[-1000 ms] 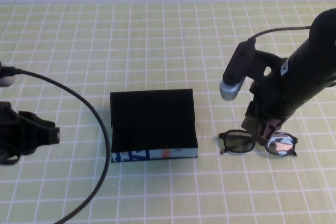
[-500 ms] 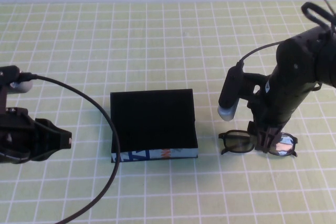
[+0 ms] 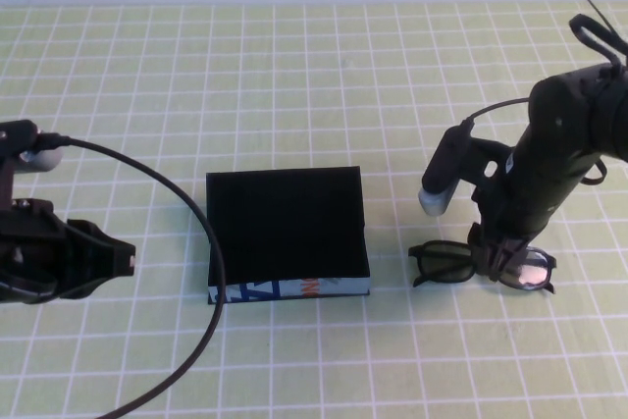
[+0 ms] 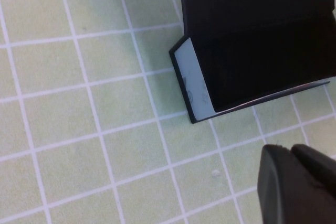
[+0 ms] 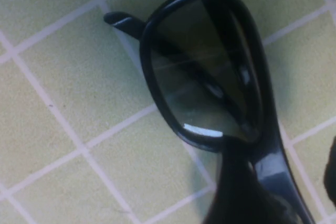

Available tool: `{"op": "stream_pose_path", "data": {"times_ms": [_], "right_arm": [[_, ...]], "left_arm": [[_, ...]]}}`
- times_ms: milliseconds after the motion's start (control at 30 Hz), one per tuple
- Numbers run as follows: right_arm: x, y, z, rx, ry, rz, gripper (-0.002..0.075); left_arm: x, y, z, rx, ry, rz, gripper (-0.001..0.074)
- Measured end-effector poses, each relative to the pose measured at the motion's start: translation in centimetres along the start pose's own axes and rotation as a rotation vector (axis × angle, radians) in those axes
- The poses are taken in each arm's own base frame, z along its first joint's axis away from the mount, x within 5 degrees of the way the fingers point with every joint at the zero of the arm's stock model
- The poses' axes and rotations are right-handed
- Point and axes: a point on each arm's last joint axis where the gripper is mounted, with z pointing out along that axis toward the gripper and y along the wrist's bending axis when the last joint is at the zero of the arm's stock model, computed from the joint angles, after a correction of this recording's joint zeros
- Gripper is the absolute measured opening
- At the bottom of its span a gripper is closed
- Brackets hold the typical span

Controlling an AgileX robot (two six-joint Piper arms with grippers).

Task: Return glasses to glasses case
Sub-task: Pick up the glasses from the table

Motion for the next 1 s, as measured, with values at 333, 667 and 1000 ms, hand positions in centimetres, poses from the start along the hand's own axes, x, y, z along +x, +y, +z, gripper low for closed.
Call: {"op": "stream_pose_path", "data": {"times_ms": [333,667,1000], "right_arm": [[0.23,-0.01,-0.05,-0.06,-0.024,0.03,0.0165],[0.22,0.24,-0.37,-0.093,-0.016,0.028,0.0015],[0.09,0.26,-0.68,-0.104,-0.019,0.031,0.0008]], "left_arm": [[-0.03,0.01,0.0,-0.001,-0.003,0.0,-0.0003],[-0.01,0.0,0.0,0.0,-0.001,0.006,-0.0003],[0.08,-0.05,0.0,0.006,0.009,0.009,-0.0003]]}}
